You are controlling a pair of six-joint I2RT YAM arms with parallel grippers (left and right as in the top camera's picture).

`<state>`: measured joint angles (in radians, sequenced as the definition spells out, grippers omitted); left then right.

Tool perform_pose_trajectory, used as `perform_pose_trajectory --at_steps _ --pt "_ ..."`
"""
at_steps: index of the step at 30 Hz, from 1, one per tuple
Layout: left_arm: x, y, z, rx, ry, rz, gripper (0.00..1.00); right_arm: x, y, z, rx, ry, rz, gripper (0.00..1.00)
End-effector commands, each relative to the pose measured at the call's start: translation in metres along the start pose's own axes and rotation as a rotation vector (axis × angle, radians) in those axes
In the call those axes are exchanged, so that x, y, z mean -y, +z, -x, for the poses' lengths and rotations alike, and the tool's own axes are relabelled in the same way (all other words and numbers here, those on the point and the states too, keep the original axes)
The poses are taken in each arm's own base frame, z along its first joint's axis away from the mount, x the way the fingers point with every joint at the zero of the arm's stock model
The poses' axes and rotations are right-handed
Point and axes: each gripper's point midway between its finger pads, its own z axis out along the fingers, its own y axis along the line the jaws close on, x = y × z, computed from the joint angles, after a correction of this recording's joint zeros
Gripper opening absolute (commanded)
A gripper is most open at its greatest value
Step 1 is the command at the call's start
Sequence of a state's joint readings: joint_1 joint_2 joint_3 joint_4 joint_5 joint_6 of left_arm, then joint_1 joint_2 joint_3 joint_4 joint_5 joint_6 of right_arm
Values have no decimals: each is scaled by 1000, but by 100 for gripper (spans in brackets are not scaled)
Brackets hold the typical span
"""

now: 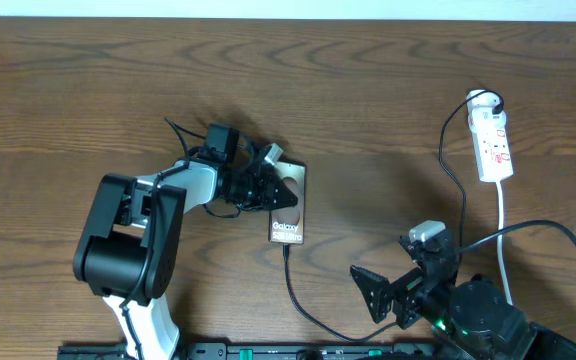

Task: Plug charger to phone and switch on socket
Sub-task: 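Lower the phone flat onto the table with the left gripper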

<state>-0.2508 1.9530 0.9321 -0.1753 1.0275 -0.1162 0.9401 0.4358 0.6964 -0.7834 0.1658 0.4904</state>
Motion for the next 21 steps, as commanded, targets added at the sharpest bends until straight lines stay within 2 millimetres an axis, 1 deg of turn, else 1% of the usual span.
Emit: perform_pose_trajectory --at_steps 1,3,4,5,14,18,21 --pt "-14 3 2 2 26 53 14 0 -4 1 -1 7 -3 99" --pt "-16 3 2 4 25 68 17 1 -4 -1 -8 5 -8 99" --pt "-19 3 2 4 21 83 17 2 -4 -2 -11 5 -9 99" --pt "-21 3 2 6 20 95 22 2 -4 -2 -13 4 -10 99" --pt "-23 3 3 9 19 109 25 4 -4 -6 -30 1 -20 99" --pt "-29 2 4 15 14 145 29 7 -4 -12 -52 -3 -32 99" --pt "-30 2 4 16 13 151 29 8 -4 -13 -58 -4 -35 99"
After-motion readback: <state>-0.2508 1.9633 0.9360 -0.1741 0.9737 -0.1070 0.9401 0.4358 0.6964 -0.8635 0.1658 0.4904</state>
